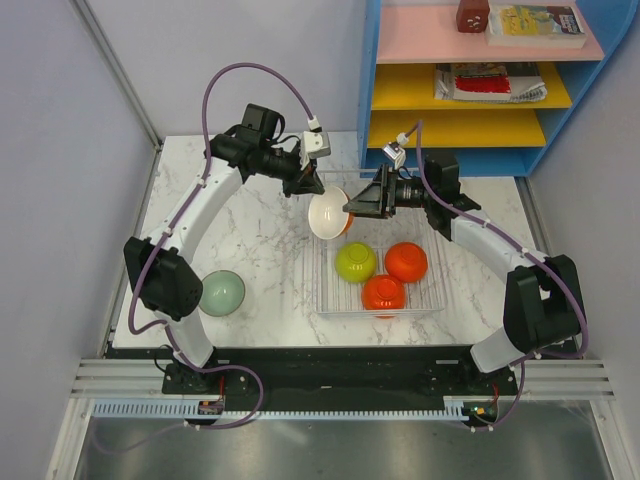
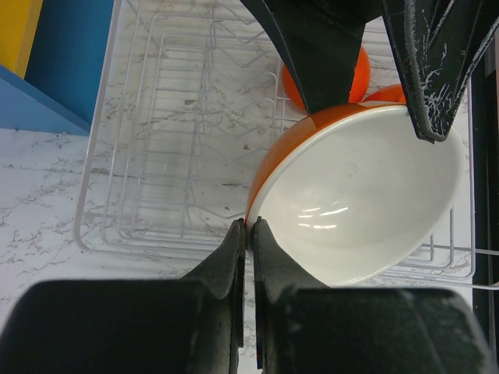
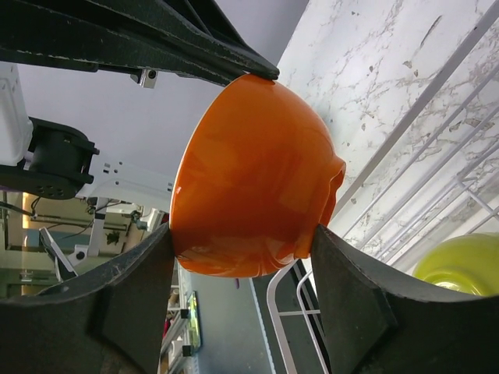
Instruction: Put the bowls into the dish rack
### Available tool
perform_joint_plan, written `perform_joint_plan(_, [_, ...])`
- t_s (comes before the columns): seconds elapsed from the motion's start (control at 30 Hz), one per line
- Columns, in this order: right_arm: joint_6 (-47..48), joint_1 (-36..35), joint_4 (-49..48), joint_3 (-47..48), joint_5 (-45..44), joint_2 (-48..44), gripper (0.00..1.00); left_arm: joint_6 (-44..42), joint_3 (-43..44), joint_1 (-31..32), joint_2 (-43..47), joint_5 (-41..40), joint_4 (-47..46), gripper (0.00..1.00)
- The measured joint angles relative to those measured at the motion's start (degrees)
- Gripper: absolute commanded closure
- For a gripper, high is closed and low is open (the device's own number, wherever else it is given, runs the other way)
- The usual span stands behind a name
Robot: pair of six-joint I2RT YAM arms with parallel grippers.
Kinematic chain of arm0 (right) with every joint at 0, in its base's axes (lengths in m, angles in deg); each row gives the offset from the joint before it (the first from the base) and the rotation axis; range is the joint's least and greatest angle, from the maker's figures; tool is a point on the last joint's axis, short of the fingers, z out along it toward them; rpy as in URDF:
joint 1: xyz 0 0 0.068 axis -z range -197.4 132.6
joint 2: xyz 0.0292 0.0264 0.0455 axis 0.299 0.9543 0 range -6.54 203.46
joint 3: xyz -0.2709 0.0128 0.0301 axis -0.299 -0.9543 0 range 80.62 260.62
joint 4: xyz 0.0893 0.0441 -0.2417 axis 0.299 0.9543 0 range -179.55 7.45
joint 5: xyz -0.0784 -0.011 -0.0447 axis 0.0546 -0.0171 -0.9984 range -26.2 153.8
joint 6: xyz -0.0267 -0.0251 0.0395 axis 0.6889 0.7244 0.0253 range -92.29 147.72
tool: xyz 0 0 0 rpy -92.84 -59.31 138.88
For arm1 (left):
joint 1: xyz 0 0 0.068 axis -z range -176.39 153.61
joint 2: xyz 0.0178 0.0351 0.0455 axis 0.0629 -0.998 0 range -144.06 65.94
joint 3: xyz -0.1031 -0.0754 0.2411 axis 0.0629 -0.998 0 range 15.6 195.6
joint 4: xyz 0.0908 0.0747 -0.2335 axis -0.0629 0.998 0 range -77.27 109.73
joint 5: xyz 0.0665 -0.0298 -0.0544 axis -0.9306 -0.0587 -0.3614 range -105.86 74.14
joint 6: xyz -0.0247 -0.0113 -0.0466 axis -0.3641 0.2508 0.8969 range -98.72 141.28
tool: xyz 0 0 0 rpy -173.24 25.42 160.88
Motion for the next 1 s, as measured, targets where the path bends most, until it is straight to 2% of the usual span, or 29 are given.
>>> perform_joint_plan(0.1, [-0.5, 0.0, -0.8, -0.3, 0.0, 0.0, 0.96, 0.1, 0.0, 0.0, 0.0, 0.0, 0.0, 0.98])
perform_joint_plan(0.2, [-0.6, 0.0, -1.2, -0.5, 0.0, 0.0, 1.0, 0.3, 0.0, 0.0, 0.0, 0.0, 0.0, 0.97])
perform_joint_plan(0.23, [-0.5, 0.0, -1.2, -0.5, -0.1, 0.0, 1.0, 0.3, 0.0, 0.0, 0.0, -0.1, 0.0, 0.91])
perform_joint_plan(0.27, [-0.5, 0.0, -1.1, -0.5, -0.1, 0.0, 1.0, 0.4, 0.0, 0.0, 0.0, -0.1, 0.0, 0.73])
perform_joint_plan(0.33, [0.0, 0.0, -0.9, -0.5, -0.2, 0.0, 1.0, 0.9, 0.0, 0.0, 0.0, -0.3, 0.0, 0.52])
perform_joint_plan(0.37, [0.4, 0.0, -0.7, -0.5, -0.4, 0.0, 1.0, 0.8, 0.0, 0.0, 0.0, -0.4, -0.1, 0.28])
perform_joint_plan(0.43, [1.2, 0.0, 0.0, -0.5, -0.7, 0.0, 1.0, 1.0, 0.0, 0.0, 0.0, -0.6, -0.3, 0.03])
perform_joint_plan(0.47, [1.8, 0.0, 0.4, -0.5, -1.0, 0.0, 1.0, 1.4, -0.1, 0.0, 0.0, -0.7, -0.4, 0.0])
perform_joint_plan(0.67, [7.6, -0.1, 7.7, -0.2, -5.3, -0.8, 1.0, 2.1, -3.2, -3.2, 0.7, -0.4, -1.3, 0.0])
perform_joint_plan(0.87, [19.0, -0.2, 23.1, 4.3, -19.2, -5.0, 1.0, 2.2, -12.4, -15.7, 6.4, -0.4, -2.7, 0.0])
perform_joint_plan(1.0, [26.6, -0.4, 30.9, 7.8, -32.6, -9.5, 1.0, 1.6, -24.1, -24.3, 14.1, -2.8, -3.3, 0.0])
